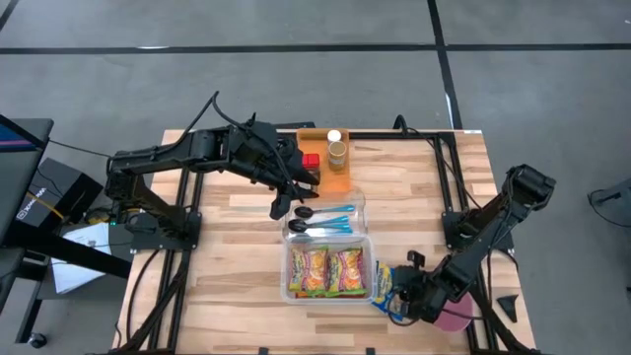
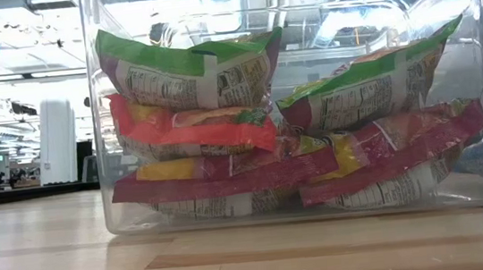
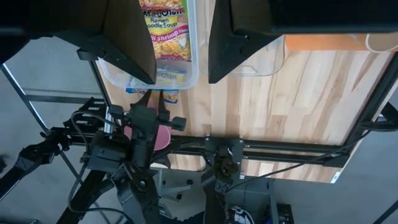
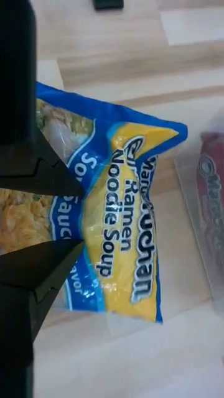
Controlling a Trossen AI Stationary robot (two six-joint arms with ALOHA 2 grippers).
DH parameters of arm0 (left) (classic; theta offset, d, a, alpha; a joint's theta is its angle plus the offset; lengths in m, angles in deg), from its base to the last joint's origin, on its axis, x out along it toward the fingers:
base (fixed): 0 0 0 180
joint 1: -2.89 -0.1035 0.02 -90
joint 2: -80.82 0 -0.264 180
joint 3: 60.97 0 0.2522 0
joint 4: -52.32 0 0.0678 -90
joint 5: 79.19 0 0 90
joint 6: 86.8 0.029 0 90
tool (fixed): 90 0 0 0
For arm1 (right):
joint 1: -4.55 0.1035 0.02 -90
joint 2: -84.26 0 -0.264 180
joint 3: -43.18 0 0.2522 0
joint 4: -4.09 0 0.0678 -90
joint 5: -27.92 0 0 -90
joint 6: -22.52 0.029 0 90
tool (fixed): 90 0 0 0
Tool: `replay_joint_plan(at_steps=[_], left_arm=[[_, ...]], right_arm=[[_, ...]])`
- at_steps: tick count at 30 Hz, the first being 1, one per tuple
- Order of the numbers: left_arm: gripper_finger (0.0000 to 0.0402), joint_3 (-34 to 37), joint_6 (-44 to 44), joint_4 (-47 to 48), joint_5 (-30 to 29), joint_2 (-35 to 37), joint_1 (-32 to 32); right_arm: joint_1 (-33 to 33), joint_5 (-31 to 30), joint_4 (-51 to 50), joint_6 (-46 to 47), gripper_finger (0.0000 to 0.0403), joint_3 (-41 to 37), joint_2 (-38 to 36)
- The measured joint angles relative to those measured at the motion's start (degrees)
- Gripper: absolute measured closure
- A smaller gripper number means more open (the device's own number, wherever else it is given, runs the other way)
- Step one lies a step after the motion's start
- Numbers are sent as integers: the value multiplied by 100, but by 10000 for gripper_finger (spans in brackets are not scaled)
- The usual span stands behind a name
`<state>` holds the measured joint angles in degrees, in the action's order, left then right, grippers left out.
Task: Pick & Place Food Item
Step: Put the blue noodle pack into the white transparent bin
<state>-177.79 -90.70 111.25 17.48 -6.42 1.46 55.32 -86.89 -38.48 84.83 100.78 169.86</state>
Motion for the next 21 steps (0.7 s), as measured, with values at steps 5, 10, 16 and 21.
replay_joint_plan(at_steps=[5, 10, 16, 21], left_arm=[[262, 0, 0, 0, -1, 0, 0], [262, 0, 0, 0, 0, 0, 0], [262, 0, 0, 0, 0, 0, 0], [262, 0, 0, 0, 0, 0, 0]], right_arm=[[-68, 170, 301, -171, 284, -64, 0], [-118, 184, 166, -295, 284, -66, 0], [-182, 204, 385, -286, 284, -278, -18], [-182, 211, 617, -275, 299, -353, -17]])
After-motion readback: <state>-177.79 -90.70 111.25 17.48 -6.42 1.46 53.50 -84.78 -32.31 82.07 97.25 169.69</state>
